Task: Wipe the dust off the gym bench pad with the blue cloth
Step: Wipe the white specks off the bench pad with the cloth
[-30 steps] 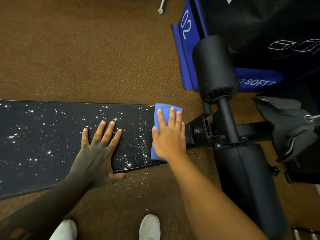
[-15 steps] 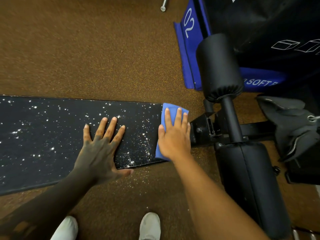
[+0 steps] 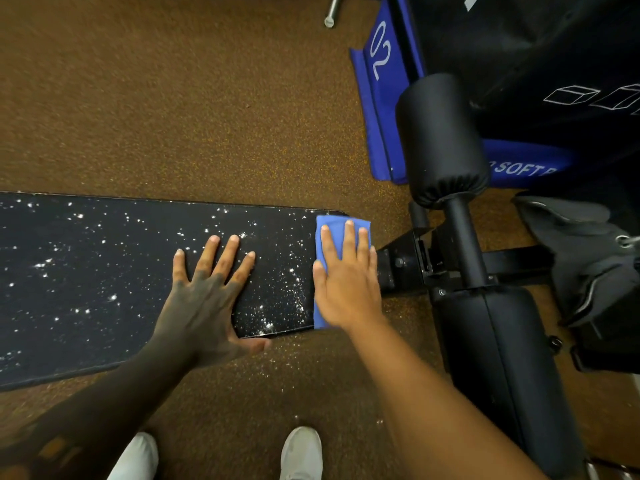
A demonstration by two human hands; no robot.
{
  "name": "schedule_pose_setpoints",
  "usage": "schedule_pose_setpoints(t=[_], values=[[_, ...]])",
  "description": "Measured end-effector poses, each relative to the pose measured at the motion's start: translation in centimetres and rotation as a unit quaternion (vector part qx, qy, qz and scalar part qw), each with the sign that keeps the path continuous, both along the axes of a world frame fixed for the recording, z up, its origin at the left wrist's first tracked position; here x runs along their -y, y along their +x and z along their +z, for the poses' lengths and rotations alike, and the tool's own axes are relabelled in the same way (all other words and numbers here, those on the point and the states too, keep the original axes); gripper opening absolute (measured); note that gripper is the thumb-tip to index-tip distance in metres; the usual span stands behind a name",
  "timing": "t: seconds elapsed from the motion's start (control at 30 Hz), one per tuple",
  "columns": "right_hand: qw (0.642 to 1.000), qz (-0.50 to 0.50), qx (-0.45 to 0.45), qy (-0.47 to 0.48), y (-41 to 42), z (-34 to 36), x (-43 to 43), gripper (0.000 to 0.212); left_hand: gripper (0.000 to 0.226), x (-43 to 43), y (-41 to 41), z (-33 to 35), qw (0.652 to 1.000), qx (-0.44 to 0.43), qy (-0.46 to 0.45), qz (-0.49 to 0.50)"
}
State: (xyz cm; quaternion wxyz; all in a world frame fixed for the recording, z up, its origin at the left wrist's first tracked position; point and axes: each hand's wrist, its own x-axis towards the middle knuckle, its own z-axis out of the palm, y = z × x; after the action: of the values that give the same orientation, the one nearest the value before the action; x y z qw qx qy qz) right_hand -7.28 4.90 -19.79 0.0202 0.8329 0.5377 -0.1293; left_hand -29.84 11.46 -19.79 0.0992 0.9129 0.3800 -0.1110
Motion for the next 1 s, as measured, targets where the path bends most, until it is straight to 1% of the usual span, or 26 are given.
schedule_pose_setpoints(t=[0.1,0.17,0.27,0.33,0.4,0.63,0.7,0.77,0.87,0.93,1.0], values=[[1.0,0.002,-0.011,-0.014,1.4,-0.1,-4.5,0.061,0.139,0.0,0.0,0.0,1.0,0.005,0.002,-0.002],[1.0,0.002,-0.007,-0.006,1.3,-0.2,-5.0,0.061,0.14,-0.1,0.0,0.1,1.0,0.005,0.001,-0.002],[1.0,0.017,0.002,0.013,-0.3,0.0,-1.9,0.061,0.14,0.0,0.0,0.1,1.0,0.002,0.001,-0.001],[0.999,0.036,-0.001,0.005,-1.9,0.4,0.7,0.062,0.14,0.0,0.0,0.1,1.0,0.004,-0.001,-0.002],[0.999,0.046,-0.001,-0.011,-2.4,0.6,1.6,0.062,0.14,0.0,0.0,0.1,1.0,0.009,-0.002,-0.001],[0.999,0.036,0.001,-0.01,-0.8,0.0,-6.2,0.06,0.141,0.0,0.1,0.1,1.0,0.001,0.003,0.002],[0.999,0.033,0.0,-0.009,-1.0,-0.1,-7.0,0.06,0.141,-0.1,0.1,0.0,1.0,0.001,0.006,0.002],[0.999,0.033,0.004,-0.003,-1.7,0.0,-6.0,0.06,0.141,0.0,-0.1,0.0,1.0,0.001,0.005,0.002],[0.998,0.058,-0.003,0.01,-3.7,0.4,-2.3,0.061,0.14,0.0,-0.1,0.1,1.0,0.001,-0.001,0.003],[0.997,0.074,-0.008,0.002,-4.9,0.5,-0.1,0.062,0.14,0.0,0.0,0.2,1.0,0.0,-0.004,0.006],[0.997,0.078,-0.007,-0.009,-4.9,0.6,0.2,0.062,0.139,0.1,0.0,0.3,1.0,-0.003,-0.007,0.01]])
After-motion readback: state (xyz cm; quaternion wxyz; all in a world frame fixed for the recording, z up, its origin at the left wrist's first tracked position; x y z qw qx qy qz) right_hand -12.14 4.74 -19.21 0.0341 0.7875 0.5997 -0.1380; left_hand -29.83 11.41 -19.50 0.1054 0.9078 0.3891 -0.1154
